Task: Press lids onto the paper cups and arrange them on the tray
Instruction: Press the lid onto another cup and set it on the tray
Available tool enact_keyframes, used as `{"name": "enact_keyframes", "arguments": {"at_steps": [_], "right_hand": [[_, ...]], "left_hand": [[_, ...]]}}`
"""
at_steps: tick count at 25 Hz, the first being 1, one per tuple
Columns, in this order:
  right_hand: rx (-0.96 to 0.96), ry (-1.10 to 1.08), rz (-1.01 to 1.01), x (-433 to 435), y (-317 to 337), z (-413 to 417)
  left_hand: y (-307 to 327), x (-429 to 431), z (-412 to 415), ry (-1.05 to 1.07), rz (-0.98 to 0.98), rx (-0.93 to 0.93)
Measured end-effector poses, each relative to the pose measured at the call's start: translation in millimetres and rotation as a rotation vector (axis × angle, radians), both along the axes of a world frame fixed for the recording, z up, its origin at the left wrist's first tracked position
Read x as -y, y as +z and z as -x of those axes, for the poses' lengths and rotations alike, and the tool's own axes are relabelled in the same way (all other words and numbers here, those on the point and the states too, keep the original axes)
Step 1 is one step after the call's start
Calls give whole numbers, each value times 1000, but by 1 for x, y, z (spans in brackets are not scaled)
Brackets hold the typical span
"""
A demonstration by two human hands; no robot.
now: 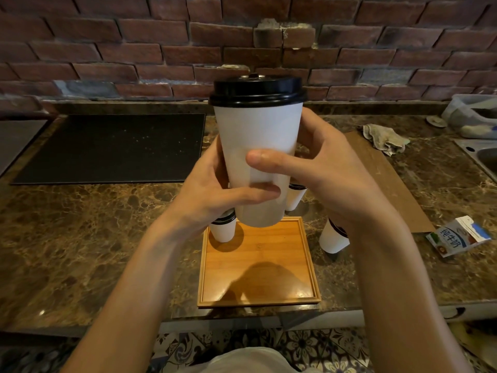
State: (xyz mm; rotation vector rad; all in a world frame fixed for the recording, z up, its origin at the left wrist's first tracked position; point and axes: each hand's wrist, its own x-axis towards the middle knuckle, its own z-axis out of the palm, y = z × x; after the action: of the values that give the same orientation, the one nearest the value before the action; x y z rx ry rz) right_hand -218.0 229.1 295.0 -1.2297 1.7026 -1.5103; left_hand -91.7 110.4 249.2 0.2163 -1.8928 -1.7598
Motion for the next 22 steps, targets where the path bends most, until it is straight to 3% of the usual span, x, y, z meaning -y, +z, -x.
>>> {"name": "enact_keyframes", "arguments": {"at_steps": [11, 17, 22], "right_hand": [[258, 200, 25, -1, -7, 4], [226, 173, -12, -1, -6, 1], [80, 93, -31, 3, -1, -3]], "left_hand": [[6, 3, -6, -148, -120, 23], [6, 4, -7, -153, -128, 34], [4, 3, -7, -14, -63, 22]]}}
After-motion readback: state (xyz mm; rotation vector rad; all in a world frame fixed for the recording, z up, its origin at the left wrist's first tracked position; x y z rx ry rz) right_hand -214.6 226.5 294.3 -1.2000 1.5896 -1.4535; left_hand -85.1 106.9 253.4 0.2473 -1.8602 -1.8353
